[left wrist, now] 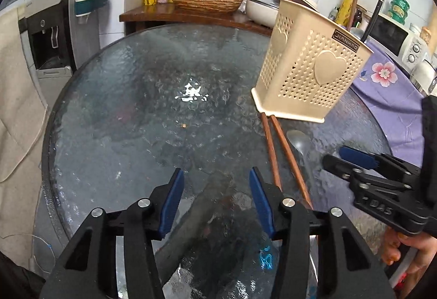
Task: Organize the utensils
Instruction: 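Move the right tool to the grey plastic spoon while the left tool approaches a brown chopstick, then grasp the grey spoon handle with the right tool while the left tool grasps a brown chopstick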
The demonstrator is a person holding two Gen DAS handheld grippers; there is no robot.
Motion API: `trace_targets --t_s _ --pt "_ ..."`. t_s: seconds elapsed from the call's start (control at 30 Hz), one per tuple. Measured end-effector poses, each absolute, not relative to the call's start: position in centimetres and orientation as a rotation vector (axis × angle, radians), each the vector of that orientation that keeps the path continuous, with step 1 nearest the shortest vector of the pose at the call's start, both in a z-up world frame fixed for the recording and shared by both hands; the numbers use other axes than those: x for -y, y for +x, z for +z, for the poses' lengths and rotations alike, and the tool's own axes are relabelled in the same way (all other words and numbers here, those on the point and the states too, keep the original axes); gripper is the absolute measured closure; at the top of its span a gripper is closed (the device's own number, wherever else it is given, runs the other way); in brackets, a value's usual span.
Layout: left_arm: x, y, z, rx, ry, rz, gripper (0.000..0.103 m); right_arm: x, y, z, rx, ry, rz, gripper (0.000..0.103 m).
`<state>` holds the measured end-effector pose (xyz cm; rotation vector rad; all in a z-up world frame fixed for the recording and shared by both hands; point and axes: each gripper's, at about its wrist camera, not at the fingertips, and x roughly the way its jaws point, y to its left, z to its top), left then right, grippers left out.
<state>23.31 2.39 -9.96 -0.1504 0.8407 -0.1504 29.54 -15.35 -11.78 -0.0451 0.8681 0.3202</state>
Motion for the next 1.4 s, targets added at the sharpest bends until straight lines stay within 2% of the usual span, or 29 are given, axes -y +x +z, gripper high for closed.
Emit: trace_targets --t_s 0.6,0.67,0.77,1.0,1.33,1.4 --pt "-4.0 23.3 -10.3 -0.856 -0.18 -0.147 0.056 11.3 33.7 -13.3 -0.931 -0.136 0.302 0.058" --pt "-3.9 23.3 -10.2 -0.858 -0.182 -0.151 0.056 11.0 33.8 -13.3 -0.934 -0.138 0.303 0.059" --pt "-3.5 23.6 -10.3 -0.866 -0.18 -0.166 0.057 10.3 34.1 -13.2 -0.932 -0.143 0.305 0.067" --pt "-0.9 25.1 -10.2 -0.887 -0.118 -0.249 0.057 11.5 34.2 -13.1 -0.926 -0.086 0.327 0.068" --pt "2.9 27.9 -11.0 -0.956 -0.051 -0.364 0.075 14.8 32.7 -12.2 -0.877 -0.077 0.283 0.067" --pt "3.5 28.2 -11.3 -0.962 -0.02 -0.351 0.082 15.0 32.3 -12.1 -0.869 -0.082 0.279 0.067"
